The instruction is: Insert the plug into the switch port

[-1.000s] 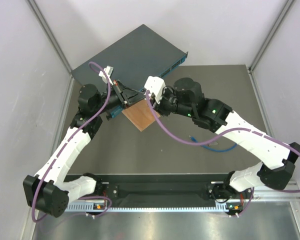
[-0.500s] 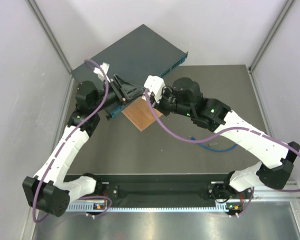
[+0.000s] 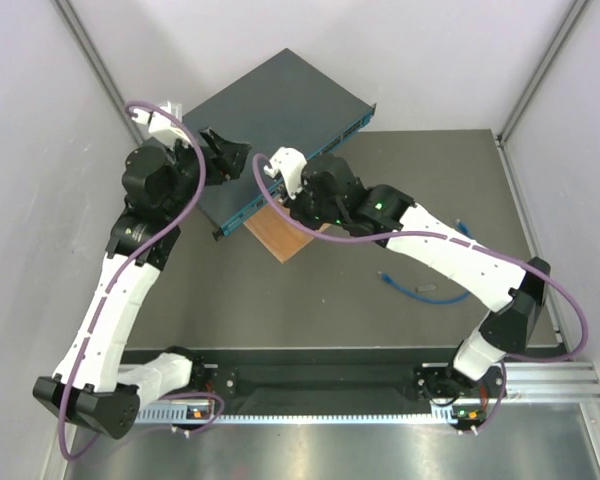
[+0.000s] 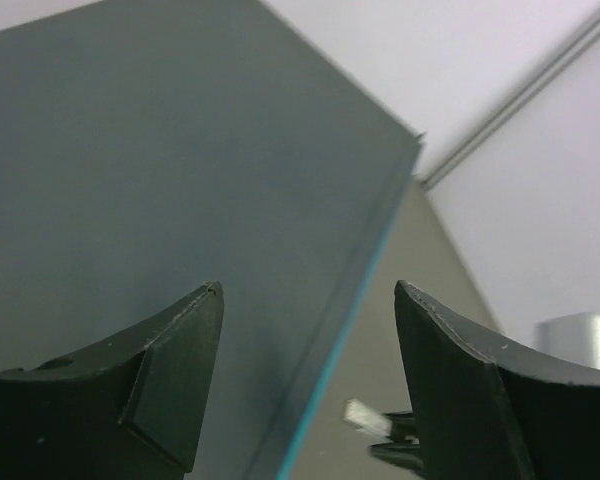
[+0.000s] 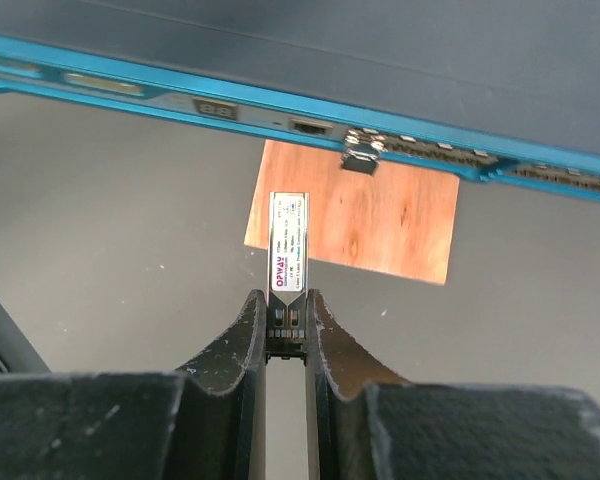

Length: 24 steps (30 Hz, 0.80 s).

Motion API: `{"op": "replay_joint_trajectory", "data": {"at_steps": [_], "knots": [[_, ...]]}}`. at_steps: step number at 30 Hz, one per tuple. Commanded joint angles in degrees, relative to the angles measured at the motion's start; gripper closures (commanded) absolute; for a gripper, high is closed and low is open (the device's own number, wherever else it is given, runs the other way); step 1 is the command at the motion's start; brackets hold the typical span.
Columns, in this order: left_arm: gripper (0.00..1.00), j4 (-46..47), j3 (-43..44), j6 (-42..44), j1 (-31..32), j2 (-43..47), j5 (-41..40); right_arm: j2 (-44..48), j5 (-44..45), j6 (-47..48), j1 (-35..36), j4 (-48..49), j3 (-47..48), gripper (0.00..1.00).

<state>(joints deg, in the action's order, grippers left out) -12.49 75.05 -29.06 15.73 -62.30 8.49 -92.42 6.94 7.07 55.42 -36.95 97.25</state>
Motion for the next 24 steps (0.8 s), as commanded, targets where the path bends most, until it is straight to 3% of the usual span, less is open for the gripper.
{"op": "replay_joint_trajectory", "data": {"at_steps": [1, 24], "knots": [[0.26, -2.01, -1.22, 6.64, -0.26, -0.54, -5.06, 0.23, 3.43, -4.08, -0.05, 0.65, 3.82, 1.0], [0.27, -3.42, -2.54, 5.68, -0.17, -2.56, -6.3, -4.61, 4.23, -1.45, -1.89, 0.56, 9.62, 1.0]]}}
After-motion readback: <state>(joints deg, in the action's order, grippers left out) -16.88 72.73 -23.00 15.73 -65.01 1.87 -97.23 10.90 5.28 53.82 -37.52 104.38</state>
